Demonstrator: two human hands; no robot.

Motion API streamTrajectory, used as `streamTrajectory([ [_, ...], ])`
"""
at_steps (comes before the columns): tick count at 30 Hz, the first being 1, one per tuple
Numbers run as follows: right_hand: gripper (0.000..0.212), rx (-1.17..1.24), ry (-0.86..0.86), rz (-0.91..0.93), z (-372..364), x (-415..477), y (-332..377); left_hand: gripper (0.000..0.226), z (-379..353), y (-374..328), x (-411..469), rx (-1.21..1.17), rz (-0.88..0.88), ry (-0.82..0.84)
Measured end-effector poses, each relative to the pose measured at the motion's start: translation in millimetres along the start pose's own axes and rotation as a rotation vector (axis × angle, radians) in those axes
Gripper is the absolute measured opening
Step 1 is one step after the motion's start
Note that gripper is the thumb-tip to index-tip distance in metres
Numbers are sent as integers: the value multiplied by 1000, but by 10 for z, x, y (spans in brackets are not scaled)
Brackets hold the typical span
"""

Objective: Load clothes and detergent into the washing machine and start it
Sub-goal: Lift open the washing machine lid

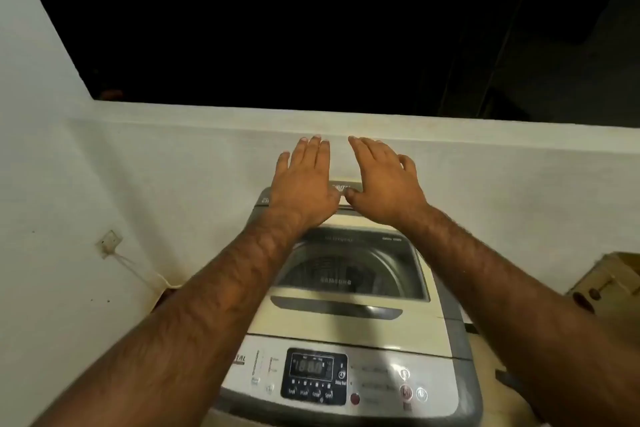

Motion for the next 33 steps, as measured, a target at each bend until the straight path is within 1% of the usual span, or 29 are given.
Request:
streamTrajectory([
  [5,90,28,164,-71,-559,-364,-188,81,-612,-120,-379,-44,-99,172],
  [8,85,82,330,-128,-992,-676,-310,79,-1089,-220,-701,-29,-206,372],
  [10,81,95,446,-162,-1259,-908,-362,77,-1358,-270,-969,-41,-241,519],
  [12,68,97,528,-204,-1486,-1112,-388,66,-1558,-314,-1212,-80,-255,622],
  [13,59,111,538,-227,-1557,-1191,-387,61,-1616,-326,-1300,-113,-248,631],
  [15,44,138,498,-253,-1633,-1288,-379,56,-1645,-334,-1387,-166,-230,586],
  [18,32,165,392,-256,-1666,-1372,-352,53,-1603,-342,-1448,-140,-249,510],
  [20,30,137,363,-252,-1678,-1439,-320,51,-1572,-346,-1493,-102,-258,453],
  [23,28,144,372,-268,-1662,-1466,-275,46,-1536,-315,-1493,-76,-248,410],
  [28,41,166,473,-304,-1571,-1428,-249,51,-1510,-305,-1411,-93,-273,490],
  [33,36,136,470,-262,-1439,-1451,-172,46,-1436,-287,-1459,-105,-282,460],
])
Point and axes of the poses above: each hand's wrist, its own x-axis towards the middle knuckle, its own z-axis out of the back of the hand, y = z × x, the point moved 4 cm from there along x, towards the middle knuckle, and after that the axes turned 11 degrees about x, right-handed, at the moved point
